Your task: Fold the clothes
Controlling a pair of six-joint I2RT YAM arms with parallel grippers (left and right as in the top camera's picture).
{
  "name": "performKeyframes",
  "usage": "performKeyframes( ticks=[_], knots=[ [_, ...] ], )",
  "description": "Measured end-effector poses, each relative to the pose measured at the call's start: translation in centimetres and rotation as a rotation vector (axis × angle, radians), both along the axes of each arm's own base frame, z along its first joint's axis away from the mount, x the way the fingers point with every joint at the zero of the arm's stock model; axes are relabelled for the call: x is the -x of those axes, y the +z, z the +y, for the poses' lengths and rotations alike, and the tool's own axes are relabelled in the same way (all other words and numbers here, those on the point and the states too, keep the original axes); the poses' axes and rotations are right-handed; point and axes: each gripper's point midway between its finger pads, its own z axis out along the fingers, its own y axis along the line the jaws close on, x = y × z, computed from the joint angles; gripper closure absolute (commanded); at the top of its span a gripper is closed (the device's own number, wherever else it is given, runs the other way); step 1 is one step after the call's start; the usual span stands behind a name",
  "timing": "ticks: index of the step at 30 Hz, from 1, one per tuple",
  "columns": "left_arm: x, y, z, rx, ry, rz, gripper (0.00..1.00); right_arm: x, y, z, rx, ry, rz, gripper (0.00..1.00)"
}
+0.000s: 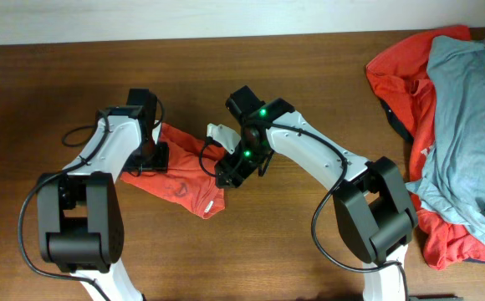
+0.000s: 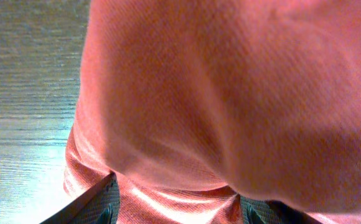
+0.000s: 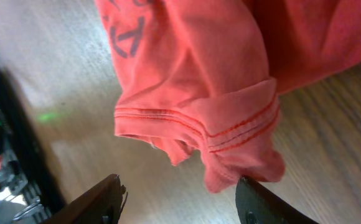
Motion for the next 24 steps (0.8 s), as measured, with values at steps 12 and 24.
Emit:
performKeyframes(
  ticks=[12,24],
  knots=[
    [-4.9,2.1,-1.5,0.081,-0.004,-0.2,0.14,-3.2,-3.1,0.4,0.036,-0.021,-0.112,0.64],
    [-4.6,2.0,-1.5,0.084,-0.001,-0.191,0.01,-8.0,-6.0,-2.9,0.279,-0.268,-0.253,0.38]
  ],
)
